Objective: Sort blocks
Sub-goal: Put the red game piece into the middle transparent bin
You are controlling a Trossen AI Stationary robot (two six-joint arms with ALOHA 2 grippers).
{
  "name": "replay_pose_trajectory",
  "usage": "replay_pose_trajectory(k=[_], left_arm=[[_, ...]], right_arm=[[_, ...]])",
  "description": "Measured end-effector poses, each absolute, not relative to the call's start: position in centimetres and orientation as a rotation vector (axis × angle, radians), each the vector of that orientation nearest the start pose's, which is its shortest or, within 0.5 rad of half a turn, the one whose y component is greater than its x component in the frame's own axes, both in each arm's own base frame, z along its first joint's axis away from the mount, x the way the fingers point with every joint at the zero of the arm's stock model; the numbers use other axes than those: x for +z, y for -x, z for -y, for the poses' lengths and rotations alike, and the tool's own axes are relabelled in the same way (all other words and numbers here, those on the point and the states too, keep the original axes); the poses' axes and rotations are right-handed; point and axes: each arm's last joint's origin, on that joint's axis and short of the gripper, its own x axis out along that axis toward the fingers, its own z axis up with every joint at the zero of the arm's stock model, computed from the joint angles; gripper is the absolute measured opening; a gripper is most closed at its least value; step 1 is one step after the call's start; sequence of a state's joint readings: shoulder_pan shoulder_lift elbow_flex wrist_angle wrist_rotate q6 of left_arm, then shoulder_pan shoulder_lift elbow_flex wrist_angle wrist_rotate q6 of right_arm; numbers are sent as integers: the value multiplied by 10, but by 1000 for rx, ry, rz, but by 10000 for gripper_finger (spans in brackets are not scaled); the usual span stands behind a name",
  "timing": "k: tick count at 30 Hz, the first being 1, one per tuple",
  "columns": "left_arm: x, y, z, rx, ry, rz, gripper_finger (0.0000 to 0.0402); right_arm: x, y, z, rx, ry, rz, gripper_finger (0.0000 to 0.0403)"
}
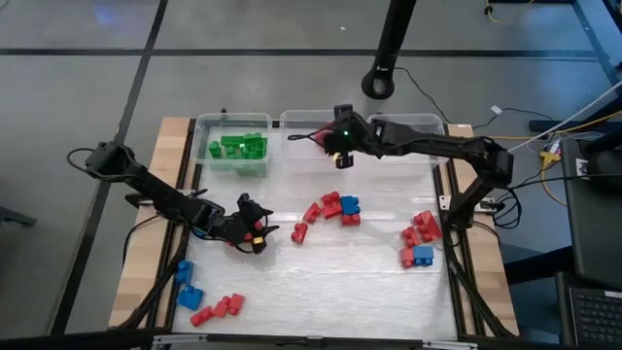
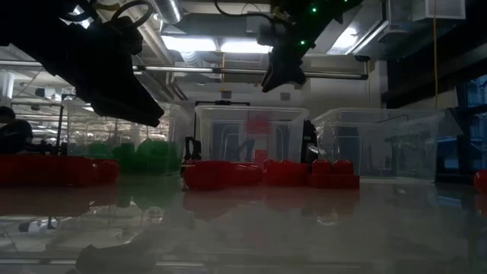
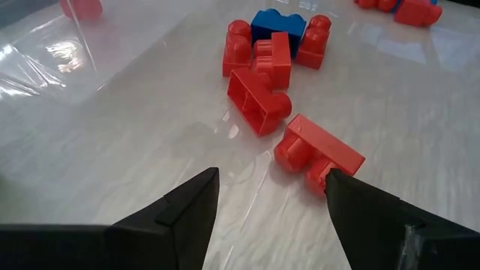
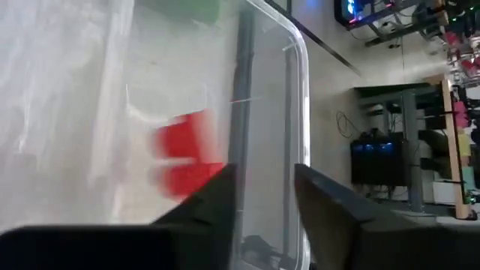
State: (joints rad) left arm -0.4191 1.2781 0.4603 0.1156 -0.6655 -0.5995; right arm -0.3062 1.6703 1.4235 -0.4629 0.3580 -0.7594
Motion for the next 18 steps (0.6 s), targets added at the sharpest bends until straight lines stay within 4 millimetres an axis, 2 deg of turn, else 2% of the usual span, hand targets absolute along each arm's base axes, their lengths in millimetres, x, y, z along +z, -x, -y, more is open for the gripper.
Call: replay_pose_trajectory(k=[5, 9, 14, 18], left_arm=[[160, -212, 75, 403, 217, -504, 230], [160, -212, 75, 403, 218, -504, 230], [160, -212, 75, 403, 218, -504, 230], [160, -212, 75, 403, 218, -504, 230]], right_arm=[[309, -349, 110, -342, 750, -948, 232], [322, -350, 88, -275, 751, -969, 282], [325, -354, 41, -100, 744, -943, 304], [313, -354, 4, 38, 733, -929, 302]])
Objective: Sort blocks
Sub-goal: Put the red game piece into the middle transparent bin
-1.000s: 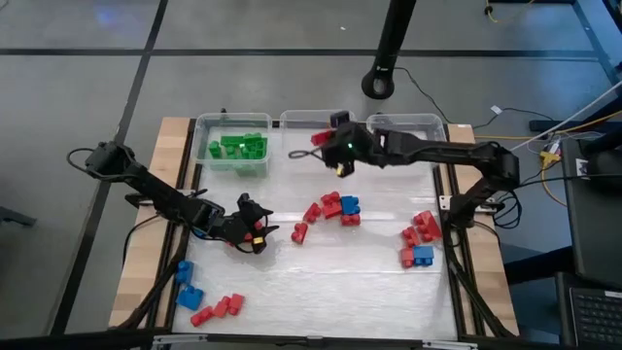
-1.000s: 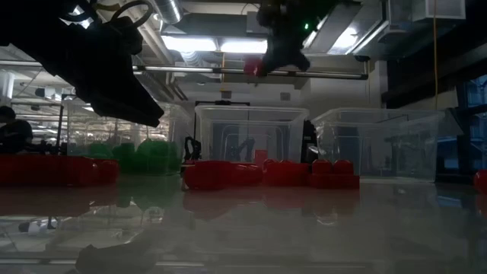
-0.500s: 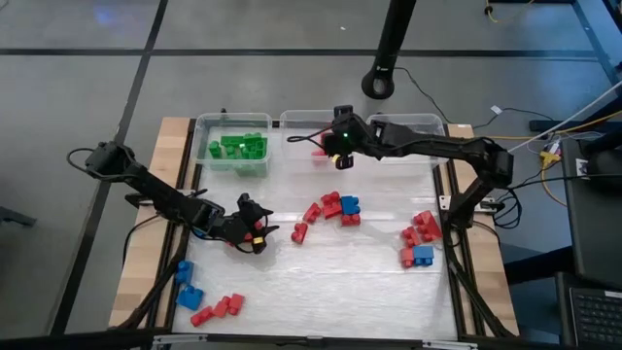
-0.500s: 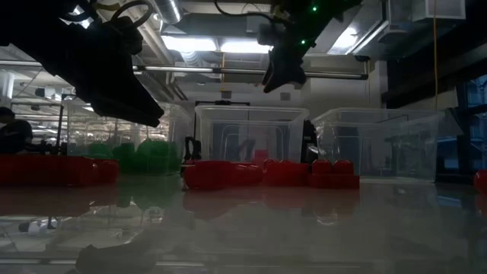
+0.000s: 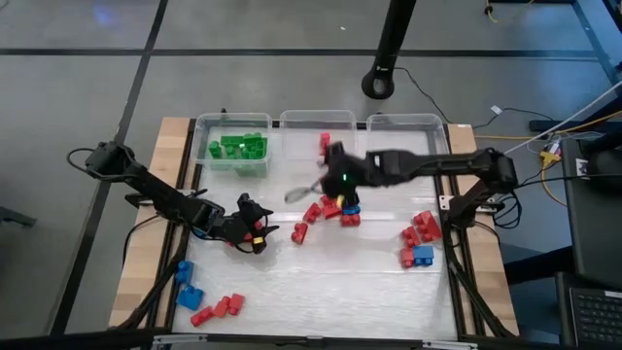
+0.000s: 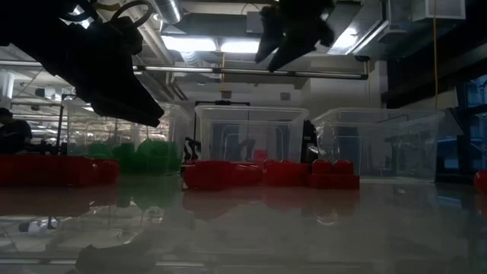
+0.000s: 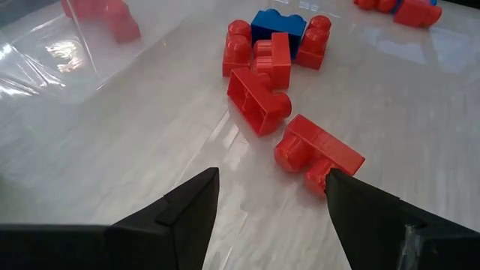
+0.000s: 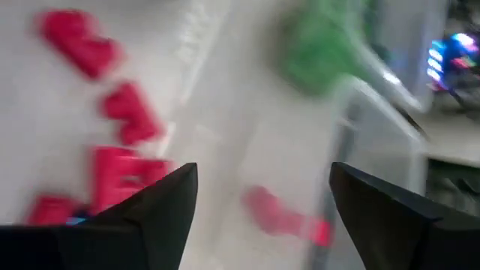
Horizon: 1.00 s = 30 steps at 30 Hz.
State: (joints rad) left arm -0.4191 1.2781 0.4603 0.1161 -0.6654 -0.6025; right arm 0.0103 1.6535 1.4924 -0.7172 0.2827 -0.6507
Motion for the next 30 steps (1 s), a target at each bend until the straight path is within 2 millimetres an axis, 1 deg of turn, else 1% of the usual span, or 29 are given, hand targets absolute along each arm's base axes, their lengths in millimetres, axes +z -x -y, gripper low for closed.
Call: replay_pose_trajectory(k=[3, 5, 7, 11, 15, 22, 24, 30], left_arm=[[160, -212, 75, 403, 218, -503, 230], [160, -212, 75, 403, 218, -504, 230], [160, -212, 75, 403, 218, -503, 230], [160, -212, 75, 403, 219, -504, 230], [160, -212, 75, 403, 219, -504, 230], [160, -212, 75, 404, 219, -503, 230], [160, -212, 75, 403, 217, -504, 230], [160, -212, 75, 403, 217, -503, 230]], right_arm=[[298, -351, -17, 101, 720, -944, 297], [287, -349, -26, 114, 710, -960, 293], [272, -345, -30, 118, 700, -993, 291], [244, -341, -33, 71, 656, -1000, 285], [219, -336, -34, 70, 648, -989, 278], [190, -332, -41, 36, 671, -924, 255], [180, -332, -41, 40, 675, -942, 246], [156, -340, -46, 31, 712, -970, 222]])
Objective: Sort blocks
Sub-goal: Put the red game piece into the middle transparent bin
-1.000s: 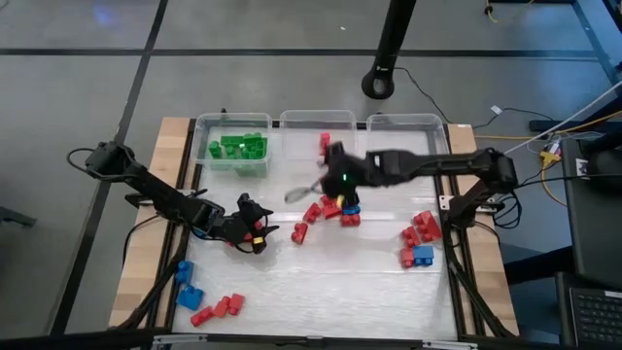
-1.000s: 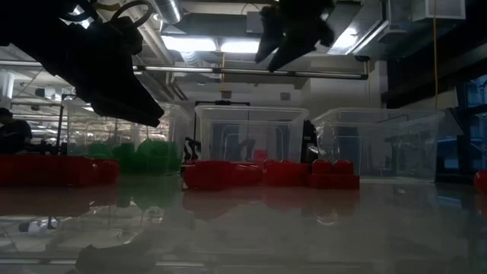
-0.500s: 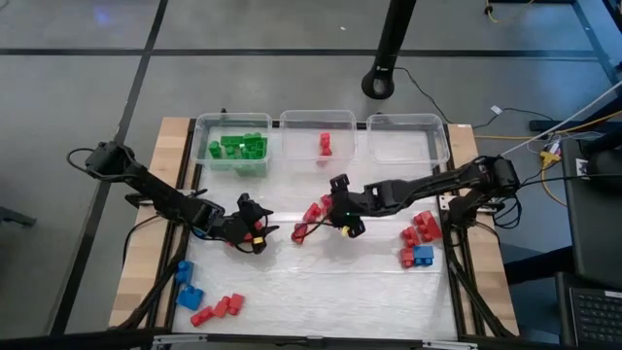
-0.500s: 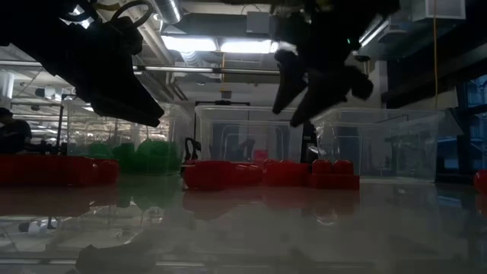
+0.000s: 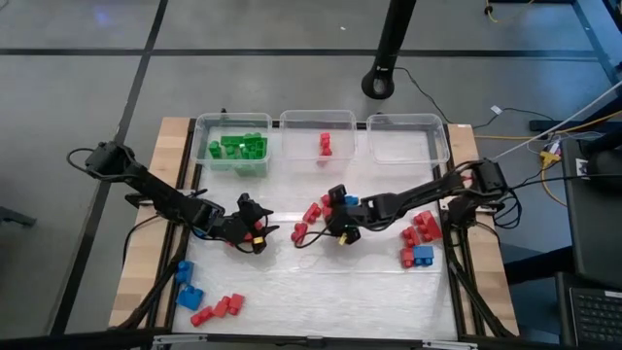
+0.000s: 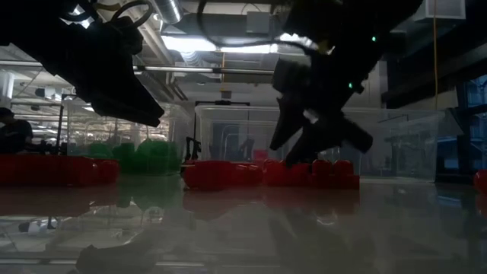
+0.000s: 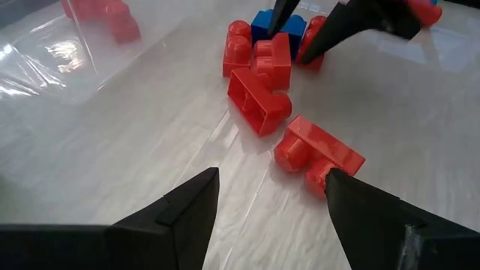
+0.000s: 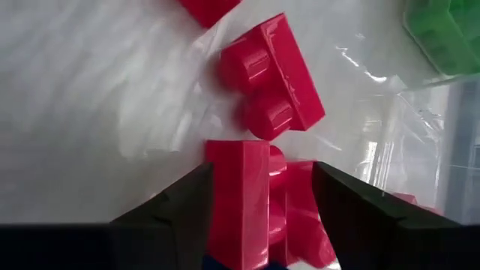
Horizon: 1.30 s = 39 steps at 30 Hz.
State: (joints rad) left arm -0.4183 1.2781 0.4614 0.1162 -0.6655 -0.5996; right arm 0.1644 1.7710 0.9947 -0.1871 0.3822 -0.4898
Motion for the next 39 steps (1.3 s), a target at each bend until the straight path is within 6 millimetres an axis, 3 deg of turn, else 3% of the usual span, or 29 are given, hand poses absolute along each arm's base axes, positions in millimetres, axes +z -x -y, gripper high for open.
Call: replay_pose_trajectory(k=[9, 21, 26, 32, 39], left_arm=[[160, -212, 75, 403, 216, -503, 230], [160, -212, 75, 403, 219, -502, 230], [160, -213, 75, 402, 222, -498, 230], [161, -213, 75, 402, 219, -498, 230], [160, -213, 75, 402, 219, -498, 230]], right_arm=[[142, -344, -43, -56, 778, -1008, 172], [132, -348, -42, -100, 808, -1025, 38], [129, -349, -41, -148, 837, -1036, 7], [147, -349, -44, -105, 876, -1039, 3], [198, -352, -44, -108, 900, -997, 1]])
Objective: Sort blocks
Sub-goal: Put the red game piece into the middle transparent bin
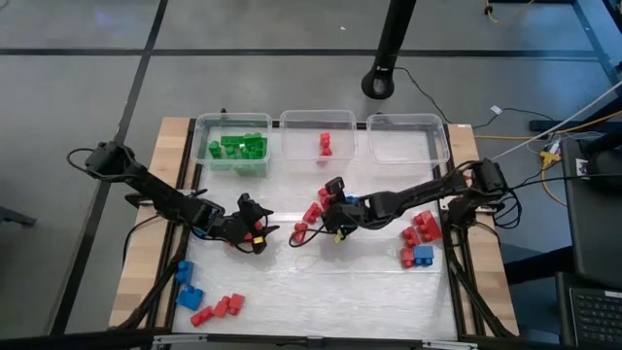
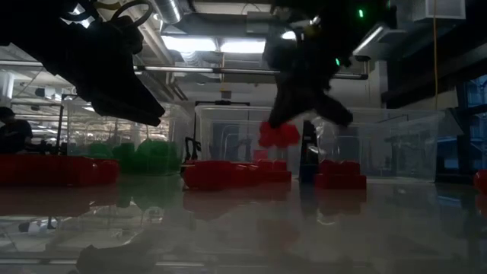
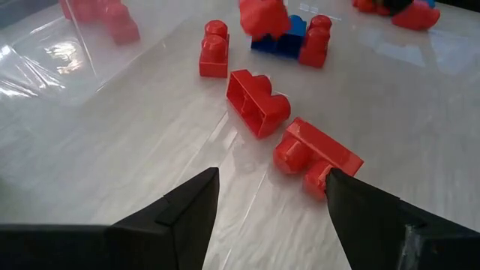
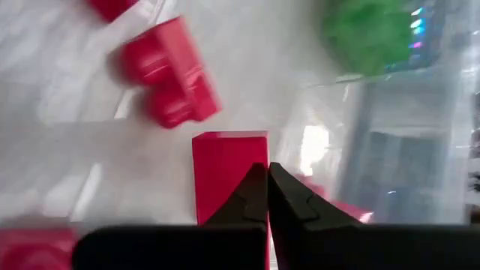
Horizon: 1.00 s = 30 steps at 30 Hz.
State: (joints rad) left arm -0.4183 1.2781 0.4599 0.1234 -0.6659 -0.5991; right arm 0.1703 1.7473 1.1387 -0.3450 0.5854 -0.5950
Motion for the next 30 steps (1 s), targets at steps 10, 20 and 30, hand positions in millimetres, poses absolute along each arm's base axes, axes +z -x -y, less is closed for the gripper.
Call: replay_pose_trajectory(k=[10, 20, 30], left_arm=[[160, -212, 75, 402, 219, -500, 230], [160, -212, 75, 404, 219, -503, 230], [160, -212, 75, 404, 219, -503, 230]], right_arm=[[299, -359, -11, -283, 1012, -869, 3], [321, -359, 74, -448, 913, -874, 5], [314, -357, 103, -452, 783, -870, 52]])
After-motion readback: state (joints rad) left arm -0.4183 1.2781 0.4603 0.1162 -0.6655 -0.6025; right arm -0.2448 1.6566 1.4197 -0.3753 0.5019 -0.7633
